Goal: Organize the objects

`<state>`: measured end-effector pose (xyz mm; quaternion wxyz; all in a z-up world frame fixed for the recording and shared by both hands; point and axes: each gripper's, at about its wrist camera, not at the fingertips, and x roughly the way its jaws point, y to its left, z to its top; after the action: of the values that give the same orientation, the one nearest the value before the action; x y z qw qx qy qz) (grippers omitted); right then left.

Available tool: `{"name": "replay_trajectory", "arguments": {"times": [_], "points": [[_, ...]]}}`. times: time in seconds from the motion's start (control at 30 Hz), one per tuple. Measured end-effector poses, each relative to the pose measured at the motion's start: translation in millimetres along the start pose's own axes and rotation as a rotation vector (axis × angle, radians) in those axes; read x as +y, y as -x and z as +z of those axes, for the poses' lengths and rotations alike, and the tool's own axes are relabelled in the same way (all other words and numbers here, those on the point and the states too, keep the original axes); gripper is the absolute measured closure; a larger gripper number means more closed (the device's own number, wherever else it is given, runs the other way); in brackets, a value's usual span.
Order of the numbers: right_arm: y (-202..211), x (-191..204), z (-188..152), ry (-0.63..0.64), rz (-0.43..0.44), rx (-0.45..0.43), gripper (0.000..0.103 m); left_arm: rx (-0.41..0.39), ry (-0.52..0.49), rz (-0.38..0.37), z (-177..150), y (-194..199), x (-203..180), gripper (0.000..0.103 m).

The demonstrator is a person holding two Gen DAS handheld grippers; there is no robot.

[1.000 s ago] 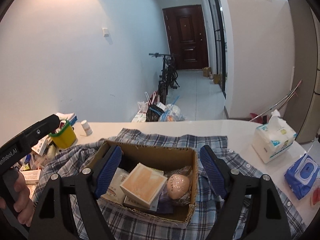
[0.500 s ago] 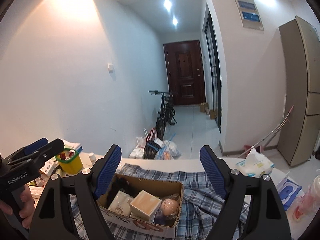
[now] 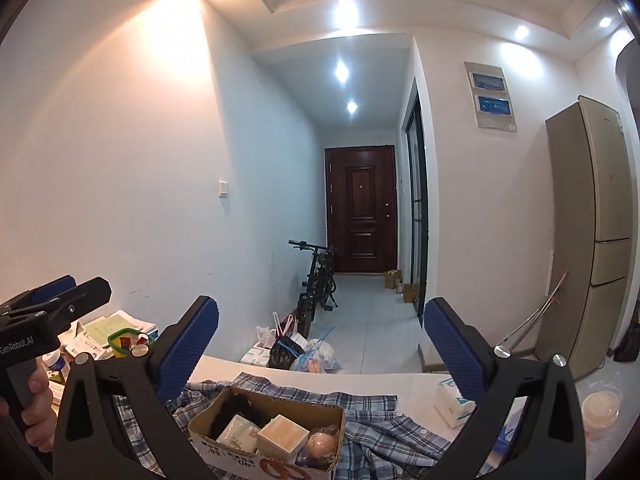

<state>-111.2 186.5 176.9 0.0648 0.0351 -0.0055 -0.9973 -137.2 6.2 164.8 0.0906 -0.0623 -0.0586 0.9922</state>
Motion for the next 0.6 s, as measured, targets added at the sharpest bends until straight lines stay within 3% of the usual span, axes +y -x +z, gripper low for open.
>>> {"name": "replay_trajectory", "arguments": {"times": [0.27, 0.6], "points": [[11, 11, 0, 0.039, -0.029, -0.025, 0.0, -0.014, -0.009, -0.017, 3, 7, -2, 0.0], [14, 5, 2, 0.013, -0.005, -0.013, 0.0, -0.024, -0.007, -0.03, 5, 17, -6, 0.0]]}}
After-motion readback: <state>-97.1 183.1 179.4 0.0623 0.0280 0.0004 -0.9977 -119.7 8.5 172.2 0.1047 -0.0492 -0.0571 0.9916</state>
